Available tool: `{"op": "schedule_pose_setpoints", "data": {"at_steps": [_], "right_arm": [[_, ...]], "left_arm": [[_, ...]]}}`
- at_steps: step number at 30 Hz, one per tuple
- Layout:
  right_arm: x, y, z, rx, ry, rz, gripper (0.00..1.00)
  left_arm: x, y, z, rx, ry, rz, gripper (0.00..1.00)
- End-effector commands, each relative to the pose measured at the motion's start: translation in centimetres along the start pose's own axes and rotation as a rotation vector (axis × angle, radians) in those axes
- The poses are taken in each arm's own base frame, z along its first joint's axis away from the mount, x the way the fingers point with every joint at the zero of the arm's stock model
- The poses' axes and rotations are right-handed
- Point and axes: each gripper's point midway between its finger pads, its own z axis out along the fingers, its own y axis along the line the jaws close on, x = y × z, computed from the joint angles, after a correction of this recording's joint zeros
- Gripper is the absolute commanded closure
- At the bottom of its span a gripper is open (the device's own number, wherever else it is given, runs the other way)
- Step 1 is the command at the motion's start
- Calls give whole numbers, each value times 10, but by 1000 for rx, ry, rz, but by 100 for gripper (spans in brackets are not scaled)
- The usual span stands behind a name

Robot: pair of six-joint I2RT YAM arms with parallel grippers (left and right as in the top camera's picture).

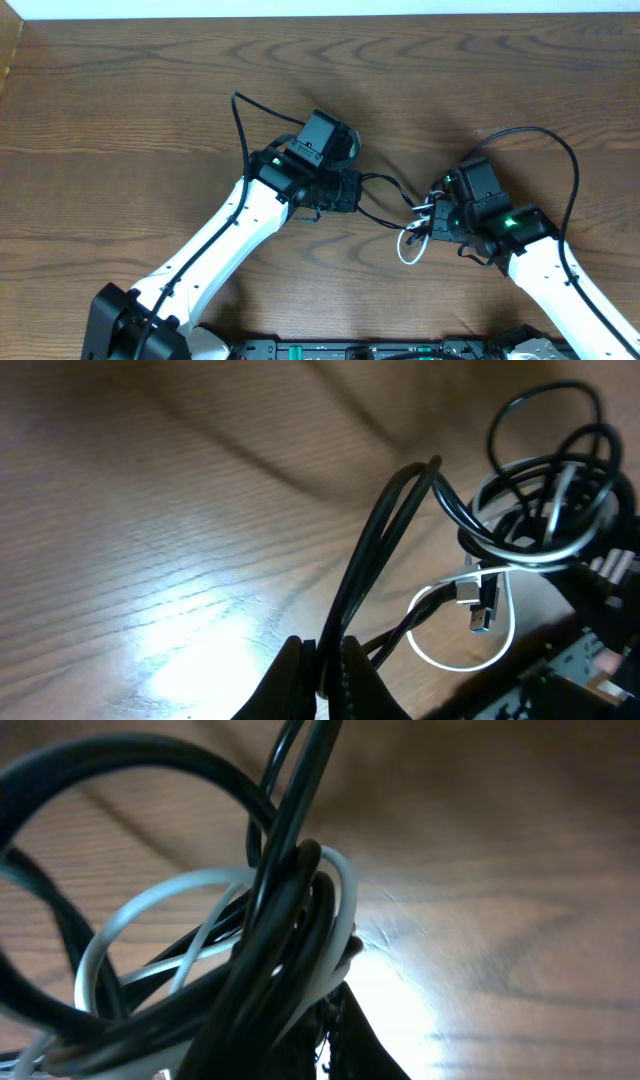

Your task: Untangle cables

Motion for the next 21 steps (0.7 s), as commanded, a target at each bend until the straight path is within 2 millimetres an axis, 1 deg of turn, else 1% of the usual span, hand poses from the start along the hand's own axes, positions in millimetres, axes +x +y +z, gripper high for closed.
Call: {"op": "schedule_pose_setpoints", "data": {"at_steps": [1, 2, 4, 5, 6, 9, 11, 12, 13, 14, 15, 16, 17, 18, 19, 20, 21], "right_arm": [[2, 16, 2, -100, 15, -146, 99], [1, 10, 2, -69, 9, -130, 99], [-1, -8, 3, 27, -5, -60, 99], [0, -35, 0, 169, -24, 37, 99], [2, -57, -4, 276, -37, 95, 99], [7, -95, -16, 444, -43, 191, 99], [10, -109, -20, 493, -40, 253, 99], [10, -115, -20, 491, -35, 295, 99], [8, -113, -18, 469, -36, 310, 99], [2, -98, -10, 367, -20, 261, 99], [-3, -82, -5, 274, -9, 194, 99], [-9, -58, 0, 142, -2, 103, 99], [-14, -34, 2, 12, -1, 21, 98], [-17, -6, 1, -134, -5, -64, 94], [-18, 8, -2, -208, -9, -103, 87], [-20, 28, -7, -318, -18, -151, 76], [-21, 37, -10, -372, -24, -171, 72]], "left_arm": [[-7, 15, -9, -70, -47, -1, 92], [-8, 18, -9, -84, -50, -2, 92], [-9, 28, -11, -130, -59, -10, 93], [-10, 42, -14, -193, -67, -26, 93], [-10, 50, -16, -224, -68, -39, 93], [-11, 74, -24, -276, -66, -97, 93], [-13, 86, -28, -288, -72, -134, 93], [-16, 95, -32, -291, -80, -166, 93], [-17, 96, -33, -276, -80, -177, 93], [-17, 87, -31, -208, -65, -178, 93], [-16, 72, -28, -121, -46, -138, 93], [-16, 55, -27, -31, -31, -89, 93], [-15, 34, -26, 79, -17, -33, 93], [-14, 13, -27, 180, -8, 23, 93], [-13, 1, -29, 241, -5, 65, 93], [-11, -17, -32, 329, -1, 121, 93], [-9, -27, -34, 377, 1, 148, 93]]}}
